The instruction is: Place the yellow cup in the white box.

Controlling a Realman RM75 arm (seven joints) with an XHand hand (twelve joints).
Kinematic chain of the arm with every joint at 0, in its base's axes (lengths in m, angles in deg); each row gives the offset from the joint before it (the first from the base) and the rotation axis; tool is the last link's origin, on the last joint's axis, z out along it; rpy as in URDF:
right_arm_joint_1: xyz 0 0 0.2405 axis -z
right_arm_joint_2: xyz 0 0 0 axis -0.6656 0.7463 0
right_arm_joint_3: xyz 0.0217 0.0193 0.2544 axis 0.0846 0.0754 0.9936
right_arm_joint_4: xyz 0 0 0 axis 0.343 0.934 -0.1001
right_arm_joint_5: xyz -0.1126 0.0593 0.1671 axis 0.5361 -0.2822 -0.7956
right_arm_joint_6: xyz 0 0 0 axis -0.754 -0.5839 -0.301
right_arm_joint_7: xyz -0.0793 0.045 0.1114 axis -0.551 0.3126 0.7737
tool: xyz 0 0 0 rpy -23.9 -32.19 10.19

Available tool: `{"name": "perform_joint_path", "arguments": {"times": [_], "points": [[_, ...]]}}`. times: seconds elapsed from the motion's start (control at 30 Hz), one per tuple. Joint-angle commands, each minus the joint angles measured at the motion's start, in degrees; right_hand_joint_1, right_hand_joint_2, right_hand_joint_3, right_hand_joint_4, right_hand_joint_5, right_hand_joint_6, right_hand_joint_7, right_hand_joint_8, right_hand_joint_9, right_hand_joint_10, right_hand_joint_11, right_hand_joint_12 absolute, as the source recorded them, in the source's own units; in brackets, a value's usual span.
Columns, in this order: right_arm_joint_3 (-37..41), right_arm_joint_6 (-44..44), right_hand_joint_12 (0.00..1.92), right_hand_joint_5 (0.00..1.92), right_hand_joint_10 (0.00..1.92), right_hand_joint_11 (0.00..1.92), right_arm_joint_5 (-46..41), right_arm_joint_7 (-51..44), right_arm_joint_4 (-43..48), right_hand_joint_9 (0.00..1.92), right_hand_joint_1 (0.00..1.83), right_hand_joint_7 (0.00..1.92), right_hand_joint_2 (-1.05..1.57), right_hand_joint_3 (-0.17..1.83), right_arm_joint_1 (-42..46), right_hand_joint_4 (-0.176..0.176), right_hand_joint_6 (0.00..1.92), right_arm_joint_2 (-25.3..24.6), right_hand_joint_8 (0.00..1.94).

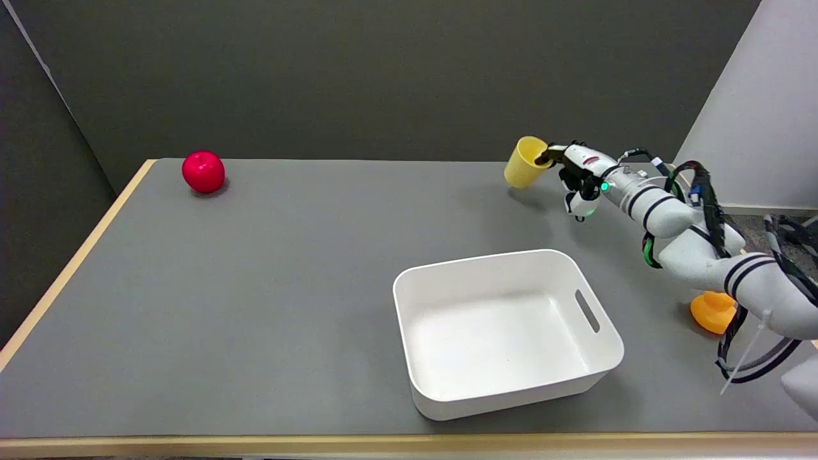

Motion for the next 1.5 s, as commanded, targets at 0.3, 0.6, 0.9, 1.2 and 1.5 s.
{"name": "perform_joint_path", "arguments": {"times": [0.3,0.6,0.9,1.2,1.5], "points": [[25.2,-48.7,1.92,0.34,1.91,0.76,-23.5,15.2,7.3,0.86,1.83,0.42,0.54,1.22,29.0,-0.091,0.49,-0.2,0.39],[27.8,-60.4,1.92,0.33,1.91,0.75,-24.7,23.3,7.5,0.86,1.83,0.41,0.55,1.21,33.6,-0.113,0.47,-0.5,0.36],[40.3,-60.7,1.92,0.37,1.92,1.05,-24.1,23.0,15.5,1.03,1.73,0.48,0.50,1.44,51.7,-0.116,0.62,-0.1,0.49],[42.2,-61.6,1.92,0.45,1.92,1.08,-16.2,23.0,24.8,1.09,1.66,0.60,0.64,1.27,58.7,-0.096,0.87,-2.5,0.64],[42.2,-51.2,1.92,0.49,1.92,1.10,-1.3,23.3,36.3,1.00,1.77,0.65,0.40,1.55,60.0,-0.107,0.92,-1.5,0.70]]}}
